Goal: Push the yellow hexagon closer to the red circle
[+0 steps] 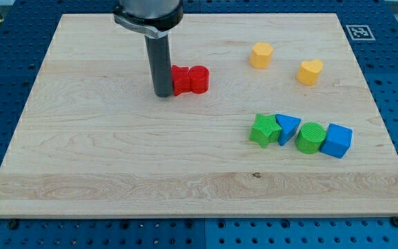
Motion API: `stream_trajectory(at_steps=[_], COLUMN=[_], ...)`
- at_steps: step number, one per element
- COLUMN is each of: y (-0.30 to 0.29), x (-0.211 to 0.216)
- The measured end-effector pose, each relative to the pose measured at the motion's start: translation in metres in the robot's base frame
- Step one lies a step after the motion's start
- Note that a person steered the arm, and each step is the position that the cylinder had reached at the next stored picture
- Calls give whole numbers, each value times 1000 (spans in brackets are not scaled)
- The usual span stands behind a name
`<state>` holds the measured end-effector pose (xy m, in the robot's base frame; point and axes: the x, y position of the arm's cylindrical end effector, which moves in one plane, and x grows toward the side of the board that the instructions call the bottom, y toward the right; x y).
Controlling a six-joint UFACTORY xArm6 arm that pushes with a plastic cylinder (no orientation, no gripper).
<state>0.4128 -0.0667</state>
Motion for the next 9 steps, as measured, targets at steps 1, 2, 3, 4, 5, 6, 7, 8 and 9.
stream_trajectory(at_steps=[1,2,3,4,5,6,7,8,9], y=[-10,-54,-93,-98,-71,-5,71,151,201], x=[0,-1,-24,-79,-124,-142,-146,-146,-144])
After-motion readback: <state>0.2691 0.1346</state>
